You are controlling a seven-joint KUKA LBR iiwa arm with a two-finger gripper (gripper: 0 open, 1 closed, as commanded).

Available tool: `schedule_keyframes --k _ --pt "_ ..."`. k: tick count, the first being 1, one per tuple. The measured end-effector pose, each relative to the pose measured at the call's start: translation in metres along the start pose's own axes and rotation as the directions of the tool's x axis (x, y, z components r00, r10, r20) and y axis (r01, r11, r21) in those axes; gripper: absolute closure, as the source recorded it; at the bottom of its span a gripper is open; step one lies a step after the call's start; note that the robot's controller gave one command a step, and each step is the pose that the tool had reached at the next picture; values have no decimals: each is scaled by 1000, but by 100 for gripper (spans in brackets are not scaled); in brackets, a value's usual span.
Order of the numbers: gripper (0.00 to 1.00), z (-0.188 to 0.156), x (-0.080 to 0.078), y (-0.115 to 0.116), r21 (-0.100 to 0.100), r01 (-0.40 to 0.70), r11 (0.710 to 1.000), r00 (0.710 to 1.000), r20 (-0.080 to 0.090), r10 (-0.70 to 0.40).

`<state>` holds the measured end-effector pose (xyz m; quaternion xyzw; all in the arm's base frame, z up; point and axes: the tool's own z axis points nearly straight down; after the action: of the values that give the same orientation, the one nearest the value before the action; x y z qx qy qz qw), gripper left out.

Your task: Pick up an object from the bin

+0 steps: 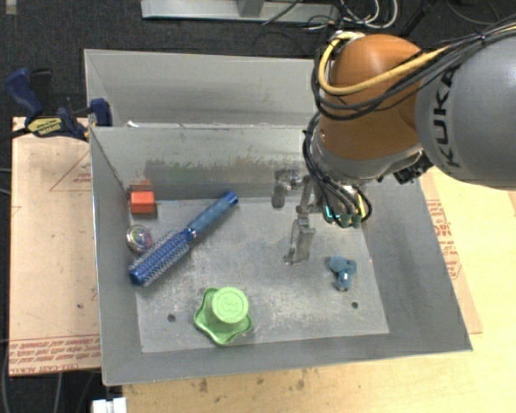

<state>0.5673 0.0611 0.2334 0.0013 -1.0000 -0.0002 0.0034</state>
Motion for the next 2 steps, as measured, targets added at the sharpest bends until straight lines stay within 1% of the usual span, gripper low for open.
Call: schedule_keyframes --k 1,2 --pt "0 47 39 93 -4 18 1000 1000 2 -18" --pt "0 89 21 137 0 186 983 983 6 -186"
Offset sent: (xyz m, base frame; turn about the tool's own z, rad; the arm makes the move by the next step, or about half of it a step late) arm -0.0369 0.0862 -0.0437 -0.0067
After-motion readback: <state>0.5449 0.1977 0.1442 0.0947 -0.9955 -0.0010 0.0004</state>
